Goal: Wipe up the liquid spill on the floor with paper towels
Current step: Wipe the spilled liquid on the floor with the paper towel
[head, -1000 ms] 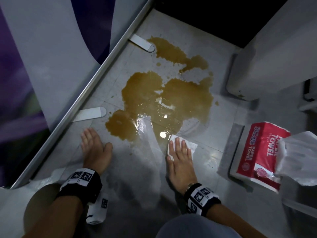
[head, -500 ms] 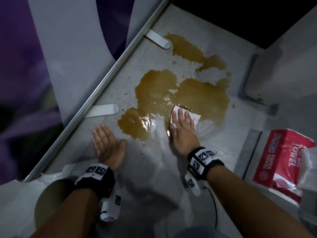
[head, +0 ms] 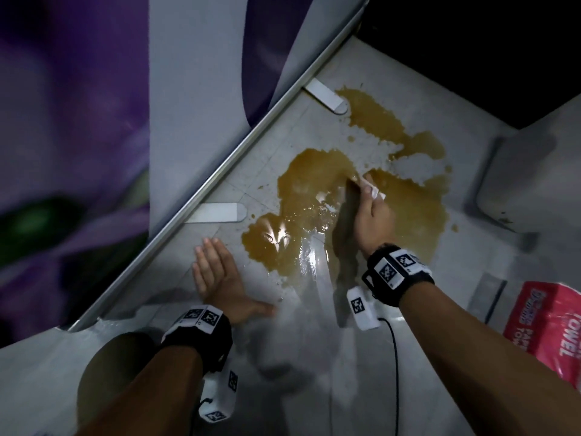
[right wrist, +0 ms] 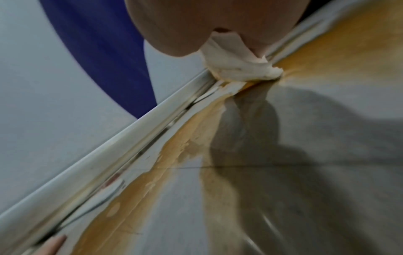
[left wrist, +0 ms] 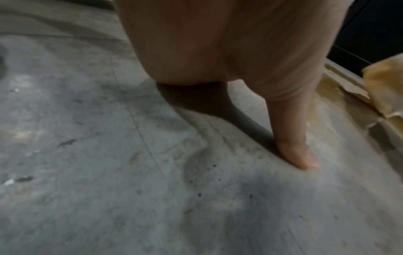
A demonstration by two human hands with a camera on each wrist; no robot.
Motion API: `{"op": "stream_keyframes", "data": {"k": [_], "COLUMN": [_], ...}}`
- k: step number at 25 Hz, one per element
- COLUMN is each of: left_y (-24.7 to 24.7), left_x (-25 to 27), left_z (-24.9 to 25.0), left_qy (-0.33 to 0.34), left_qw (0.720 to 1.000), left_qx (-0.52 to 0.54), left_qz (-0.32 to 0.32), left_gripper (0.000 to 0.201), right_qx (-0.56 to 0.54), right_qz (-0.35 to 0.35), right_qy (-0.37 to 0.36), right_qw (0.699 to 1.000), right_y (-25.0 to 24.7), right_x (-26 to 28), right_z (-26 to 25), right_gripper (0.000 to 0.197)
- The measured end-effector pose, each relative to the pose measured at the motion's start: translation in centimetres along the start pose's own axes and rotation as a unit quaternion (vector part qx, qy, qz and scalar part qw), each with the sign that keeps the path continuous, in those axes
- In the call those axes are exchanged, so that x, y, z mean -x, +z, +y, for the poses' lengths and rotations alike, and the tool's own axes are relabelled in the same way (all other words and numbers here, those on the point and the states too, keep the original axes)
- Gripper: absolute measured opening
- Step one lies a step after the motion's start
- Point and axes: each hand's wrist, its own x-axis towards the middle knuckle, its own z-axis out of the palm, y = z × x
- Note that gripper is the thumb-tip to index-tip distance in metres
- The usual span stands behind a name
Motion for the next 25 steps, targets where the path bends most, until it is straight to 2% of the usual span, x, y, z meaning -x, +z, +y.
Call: {"op": "stream_keyframes", "data": {"k": [1, 3, 5, 7, 9, 14, 22, 25], "left_y": [-0.1, -0.2, -0.2, -0.2, -0.2, -0.2, -0.5, -0.6], "left_x": [0.0, 0.0, 0.1, 0.0, -0.1, 0.0, 0.4, 0.6], "left_z": [0.0, 0.1, 0.1, 0.1, 0.1, 0.2, 0.5, 0.6], "left_qy": [-0.003, -0.004, -0.006, -0.008, -0.014, -0.009, -0.014, -0.021], "left_qw": [1.000, 1.000, 1.000, 1.000, 1.000, 1.000, 1.000, 1.000], "left_qx": [0.001, 0.000, 0.002, 0.004, -0.001, 0.007, 0.007, 0.001], "left_qz": [-0.002, -0.003, -0.005, -0.006, -0.006, -0.011, -0.008, -0.005], "left_gripper": [0.182, 0.181, 0.180, 0.181, 0.183, 0.182, 0.181, 0.182], "right_qx": [0.010, 0.032, 0.102, 0.222, 0.295, 0.338, 0.354, 0.358], "right_qz": [0.021, 0.010, -0.039, -0.102, -0.143, -0.180, -0.215, -0.257], "right_qy": [-0.033, -0.102, -0.156, -0.190, -0.197, -0.208, -0.215, -0.204], "right_qw": [0.999, 0.994, 0.982, 0.951, 0.924, 0.900, 0.884, 0.874], "right_y": [0.3, 1.7, 3.4, 5.5, 6.8, 6.8, 6.5, 6.4], "right_x": [-0.4, -1.5, -2.2, -2.8, -3.2, -3.1, 0.0, 1.7], "right_z": [-0.7, -2.5, -3.9, -4.0, -3.5, -2.7, -2.3, -2.6], "right_gripper": [0.057, 0.051, 0.052, 0.055, 0.057, 0.058, 0.059, 0.058]}}
